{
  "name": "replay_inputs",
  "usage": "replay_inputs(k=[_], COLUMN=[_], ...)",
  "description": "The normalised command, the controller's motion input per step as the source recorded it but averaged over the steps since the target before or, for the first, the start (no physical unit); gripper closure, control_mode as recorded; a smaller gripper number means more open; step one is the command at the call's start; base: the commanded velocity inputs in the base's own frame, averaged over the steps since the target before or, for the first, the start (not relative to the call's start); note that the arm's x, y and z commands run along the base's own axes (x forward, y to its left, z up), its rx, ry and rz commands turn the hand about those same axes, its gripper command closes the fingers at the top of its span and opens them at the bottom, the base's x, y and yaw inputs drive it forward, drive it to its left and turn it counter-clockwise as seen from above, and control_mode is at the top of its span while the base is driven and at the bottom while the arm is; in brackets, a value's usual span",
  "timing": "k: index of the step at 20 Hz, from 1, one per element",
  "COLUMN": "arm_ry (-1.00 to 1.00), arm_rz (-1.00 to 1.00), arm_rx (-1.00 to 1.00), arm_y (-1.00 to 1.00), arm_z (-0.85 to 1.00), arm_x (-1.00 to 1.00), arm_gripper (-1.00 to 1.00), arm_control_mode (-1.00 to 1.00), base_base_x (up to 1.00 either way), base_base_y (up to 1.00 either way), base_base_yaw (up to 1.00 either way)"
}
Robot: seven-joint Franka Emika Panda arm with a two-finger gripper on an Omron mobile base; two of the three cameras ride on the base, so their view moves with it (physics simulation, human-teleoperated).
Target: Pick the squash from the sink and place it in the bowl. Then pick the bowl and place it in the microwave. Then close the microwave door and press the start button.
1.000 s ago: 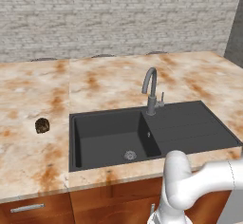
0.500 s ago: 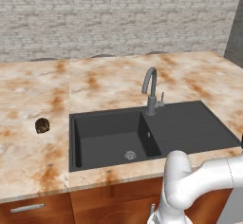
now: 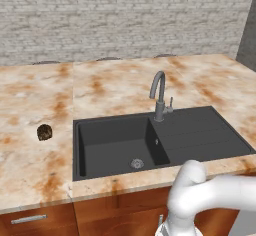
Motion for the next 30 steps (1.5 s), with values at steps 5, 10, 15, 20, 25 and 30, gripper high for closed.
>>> replay_inputs(k=[5,10,15,20,25,30], arm_ry=[-0.07,-0.09,0.00,0.00,0.03,-0.04], arm_rz=[0.00,0.01,0.04,0.01,0.00,0.00], arm_rx=[-0.07,-0.12,-0.03,0.00,0.00,-0.02], arm_y=[-0.11,-0.10,-0.41,-0.55,-0.02,0.40], arm_z=[-0.29,-0.33,-0.39,-0.22,-0.01,0.15], arm_x=[0.19,0.60,0.32,0.04,0.03,-0.40], arm_gripper=[-1.00,-1.00,-1.00,1.00,1.00,1.00], arm_control_mode=[-1.00,-1.00,-1.00,-1.00,-1.00,-1.00], base_base_x=[0.00,0.00,0.00,0.00,0.00,0.00], base_base_y=[0.00,0.00,0.00,0.00,0.00,0.00], base_base_yaw=[0.00,0.00,0.00,0.00,0.00,0.00])
